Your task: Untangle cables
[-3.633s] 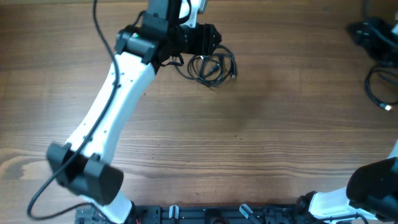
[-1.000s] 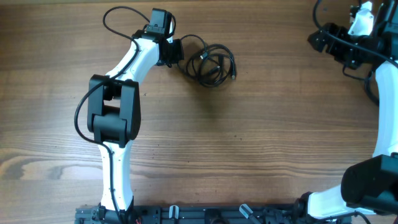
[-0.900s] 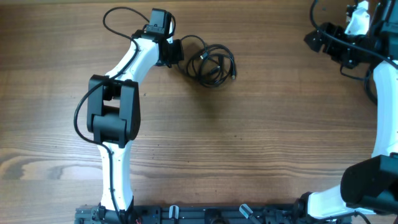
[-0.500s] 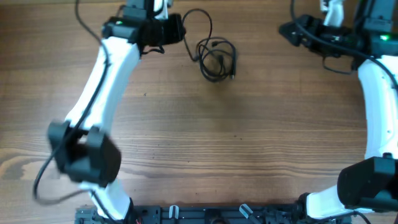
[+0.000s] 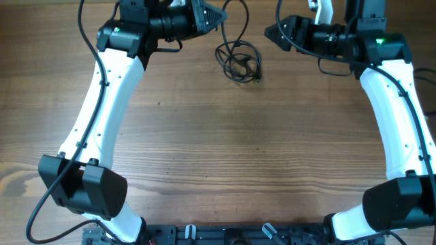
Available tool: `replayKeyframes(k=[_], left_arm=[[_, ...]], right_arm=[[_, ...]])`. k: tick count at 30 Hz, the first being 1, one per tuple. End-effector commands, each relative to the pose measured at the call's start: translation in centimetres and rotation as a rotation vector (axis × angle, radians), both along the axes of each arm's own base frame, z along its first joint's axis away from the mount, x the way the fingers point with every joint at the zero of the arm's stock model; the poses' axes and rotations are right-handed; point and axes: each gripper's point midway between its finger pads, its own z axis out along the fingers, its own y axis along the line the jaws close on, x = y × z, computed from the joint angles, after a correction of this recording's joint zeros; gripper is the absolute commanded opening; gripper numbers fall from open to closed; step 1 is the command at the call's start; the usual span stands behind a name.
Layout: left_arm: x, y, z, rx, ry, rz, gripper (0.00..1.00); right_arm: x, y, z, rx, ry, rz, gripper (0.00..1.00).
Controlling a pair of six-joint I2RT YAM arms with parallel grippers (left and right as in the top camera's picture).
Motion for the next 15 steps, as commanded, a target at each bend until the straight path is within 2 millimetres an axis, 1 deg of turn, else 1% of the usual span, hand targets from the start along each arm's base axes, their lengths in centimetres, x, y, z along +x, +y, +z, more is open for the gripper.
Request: replayKeyframes(k=[1,5,10,12,15], left_arm=[[-1.9,0.2,4.7,-0.176,0.005,-0.111,0.04],[-2.5,0.9,8.7,-0.289,-0.02,-0.16,0.04],[-2.6,1.4,12.7,-0.399,-0.043,-0.174,0.04],[-2.7,1.5,14.4,-0.438,-0.076,-0.174,0.04],[-2.3,1.9,16.6,-0.514,-0.088,-0.126,0.04]], right_arm=[[0.5,-0.3,-1.1,-0.02,0.02,-0.024,0.87],[0.7,-0.2,-0.9,-0.019,0.005,-0.024,0.88],[1.0,-0.2,-0.5,-0.017,-0.017,-0.024,0.88],[1.0,-0.2,-0.7,-0.019,-0.016,-0.023,0.88],[1.2,-0.2,-1.2,-0.026,-0.012,-0.015,0.88]])
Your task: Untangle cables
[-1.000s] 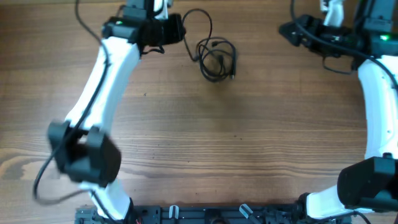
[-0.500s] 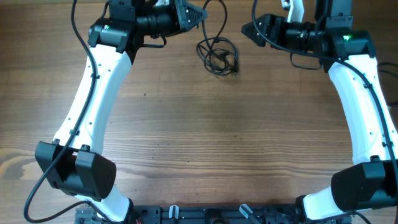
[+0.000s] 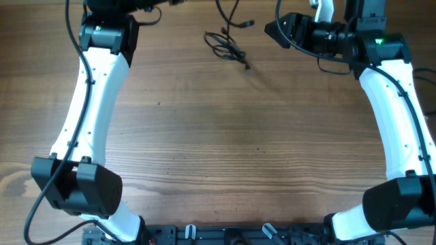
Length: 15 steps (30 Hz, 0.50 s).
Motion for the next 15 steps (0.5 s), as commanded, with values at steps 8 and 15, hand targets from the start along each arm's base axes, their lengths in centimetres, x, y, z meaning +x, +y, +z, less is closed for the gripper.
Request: replayKeyframes(k=[8,15], left_arm=[[0.8,1.8,5.5,-0.252,0.207,0.126,0.04],[1.8,2.1,5.9,-0.347,0.342,0.159,0.04]], right_arm=[[0.7,0.6,-3.0,-0.014,0.025,0.065,0.87],[0.9,1.7,-3.3,0.0,-0.042,0.168,0.82]])
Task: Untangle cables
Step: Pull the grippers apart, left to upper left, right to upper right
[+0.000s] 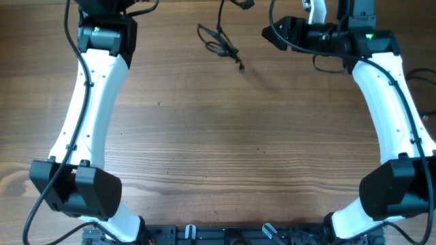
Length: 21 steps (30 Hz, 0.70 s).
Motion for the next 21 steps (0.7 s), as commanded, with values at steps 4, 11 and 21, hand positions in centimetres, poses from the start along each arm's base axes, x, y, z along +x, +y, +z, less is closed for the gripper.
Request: replayKeyframes(k=[4,11,21], left_arm=[[0.0,0.6,2.0,-0.107,0.093,0.046,0.04],[-0.3,-0.5,2.2,-0.117,0.095,0.04,0.04],[-0.6,-1.2,2.2,-0.12,0.097,0.029,0.04]], right_arm=[[-0.2,2.6,-0.8,0.033,-0.085,0.175,0.82],[0.6,5.7,-2.1,0.014,-0.162,0.265,0.79],[2.0,9.5,-4.1,0.026,-0.236,0.331,0.72]])
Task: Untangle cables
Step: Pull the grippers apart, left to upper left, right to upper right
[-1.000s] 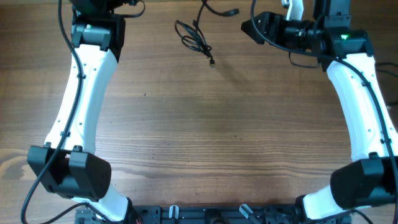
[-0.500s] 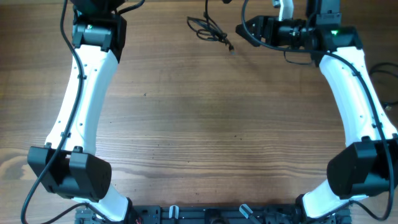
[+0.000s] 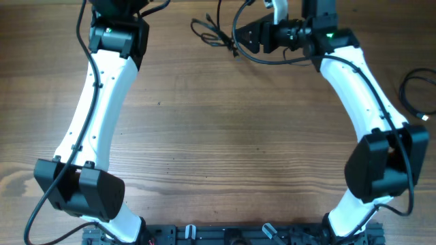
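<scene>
A thin black cable (image 3: 210, 35) lies in a loose tangle at the far edge of the wooden table, and one strand of it runs up out of the overhead view. My right gripper (image 3: 236, 42) points left, its tips at the tangle's right end, and its jaws look open. The left arm (image 3: 109, 75) reaches to the top edge, where its gripper is out of view.
A second black cable (image 3: 414, 88) loops at the table's right edge. The arm bases stand at the near corners, by a rail (image 3: 225, 235) along the front edge. Wooden tabletop (image 3: 225, 150) fills the middle.
My right gripper has moved left from the far right, up to the tangle's right end. The cable bundle has shifted slightly left and towards the far edge. The left arm has hardly changed.
At first my left gripper was in view at the far edge, just left of a coiled cable. It then moved out past the top edge, and the cable was stretched up and to the left. Now the right gripper, earlier off to the right, has moved to the tangle.
</scene>
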Available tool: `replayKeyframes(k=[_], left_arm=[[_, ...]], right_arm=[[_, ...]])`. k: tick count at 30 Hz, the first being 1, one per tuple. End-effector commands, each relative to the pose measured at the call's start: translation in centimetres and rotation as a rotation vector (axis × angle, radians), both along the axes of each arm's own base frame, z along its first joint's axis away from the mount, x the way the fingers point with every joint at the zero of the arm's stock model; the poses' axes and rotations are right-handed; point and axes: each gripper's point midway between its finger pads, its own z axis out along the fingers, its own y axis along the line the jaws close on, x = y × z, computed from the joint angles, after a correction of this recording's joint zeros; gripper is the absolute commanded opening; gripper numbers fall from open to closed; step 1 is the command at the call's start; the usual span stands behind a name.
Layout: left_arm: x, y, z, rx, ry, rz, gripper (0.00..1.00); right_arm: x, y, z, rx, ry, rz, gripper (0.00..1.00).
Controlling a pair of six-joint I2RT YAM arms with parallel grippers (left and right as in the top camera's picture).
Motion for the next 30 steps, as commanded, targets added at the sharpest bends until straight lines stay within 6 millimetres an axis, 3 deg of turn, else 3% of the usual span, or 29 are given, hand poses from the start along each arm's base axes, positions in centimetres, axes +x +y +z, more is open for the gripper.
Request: replayKeyframes(k=[1,7,9,14,16,20,24,27,30], left_arm=[[-1.1,0.3,2.0,-0.021,-0.039,0.015,0.04],[-1.1,0.4,2.0,-0.034,-0.019,0.008,0.04],[-1.1,0.4,2.0,-0.033,-0.019,0.008,0.04],[-0.8,0.4,1.4,0.003,-0.035,0.026,0.04],[-0.2,0.7,0.3,0.068,-0.059,0.059,0.04],[2.6,2.8,-4.9,0.231,0.046,0.19,0.04],[5.2,8.0,-12.9,0.499,0.254,0.461,0.04],[5.1,12.7,-18.2,0.746,0.399,0.66,0.04],[3.2,17.6,-22.7,1.032,0.539,0.809,0.04]], right_arm=[[-0.4,2.0,-2.3,-0.002,0.021,0.059,0.71],[-0.8,4.5,-4.1,-0.006,0.032,0.107,0.59],[-0.5,4.6,-4.5,-0.011,0.042,0.092,0.42],[0.8,2.0,-4.9,0.007,0.152,-0.031,0.05],[0.9,0.2,-4.9,0.028,0.212,-0.064,0.04],[0.1,-3.0,-4.4,0.068,0.302,-0.08,0.04],[-0.8,-6.5,-4.3,0.072,0.399,-0.144,0.04],[-1.2,-8.8,-3.6,0.077,0.429,-0.191,0.04],[-1.4,-11.0,-2.1,0.091,0.42,-0.24,0.04]])
